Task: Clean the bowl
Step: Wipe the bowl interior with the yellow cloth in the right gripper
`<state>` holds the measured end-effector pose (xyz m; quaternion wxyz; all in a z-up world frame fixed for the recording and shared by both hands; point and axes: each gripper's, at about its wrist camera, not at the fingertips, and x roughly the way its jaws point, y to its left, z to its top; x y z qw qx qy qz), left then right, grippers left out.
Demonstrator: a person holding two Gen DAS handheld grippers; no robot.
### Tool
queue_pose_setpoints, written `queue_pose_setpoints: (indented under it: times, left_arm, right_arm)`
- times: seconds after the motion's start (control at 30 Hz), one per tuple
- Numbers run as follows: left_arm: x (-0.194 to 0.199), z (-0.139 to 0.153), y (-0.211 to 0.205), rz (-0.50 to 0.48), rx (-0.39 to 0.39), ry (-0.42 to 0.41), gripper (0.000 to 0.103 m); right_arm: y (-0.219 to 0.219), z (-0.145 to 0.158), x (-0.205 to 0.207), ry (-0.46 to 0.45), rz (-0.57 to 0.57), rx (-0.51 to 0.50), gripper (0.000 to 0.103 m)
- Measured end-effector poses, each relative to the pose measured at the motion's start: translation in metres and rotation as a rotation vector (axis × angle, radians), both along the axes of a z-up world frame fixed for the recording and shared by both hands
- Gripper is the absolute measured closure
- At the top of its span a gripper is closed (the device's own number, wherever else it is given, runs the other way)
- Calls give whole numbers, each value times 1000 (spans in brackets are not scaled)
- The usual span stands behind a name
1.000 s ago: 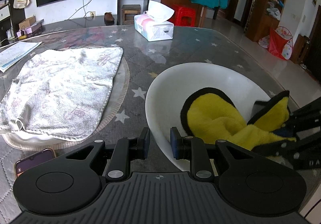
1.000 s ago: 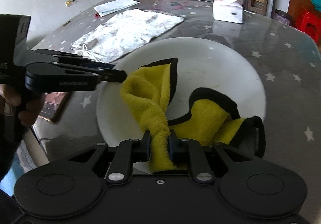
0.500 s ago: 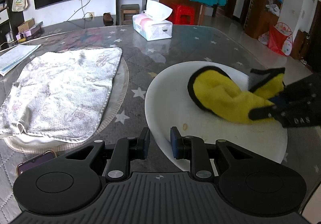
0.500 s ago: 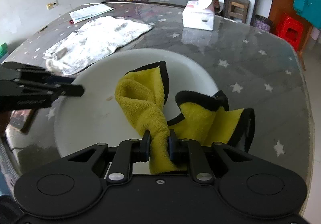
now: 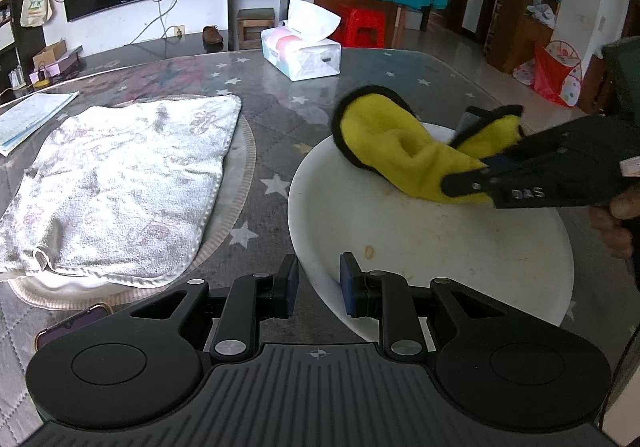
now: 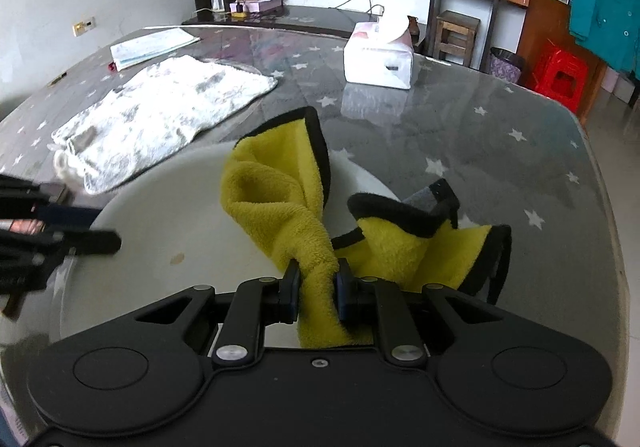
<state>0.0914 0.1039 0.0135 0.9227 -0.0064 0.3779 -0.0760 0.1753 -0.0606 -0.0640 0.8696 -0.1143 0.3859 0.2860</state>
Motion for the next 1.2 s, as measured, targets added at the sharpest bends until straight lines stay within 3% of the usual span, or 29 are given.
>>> queue_pose_setpoints:
  times: [0.3, 0.57, 0.9, 1.2]
  left_arm:
    - [1, -1, 1, -7, -6, -1, 79]
    - [2, -1, 1, -5, -12, -1, 79]
    - [0, -1, 0, 3, -12, -6, 79]
    - [-1, -1, 0, 6, -7, -6, 79]
  right_arm:
    - [29, -4, 5, -23, 42, 12, 85]
    - [50, -5, -6, 20, 129, 66, 85]
    - [28, -2, -25, 196, 139, 191, 85]
    - [15, 1, -53, 226, 149, 185, 85]
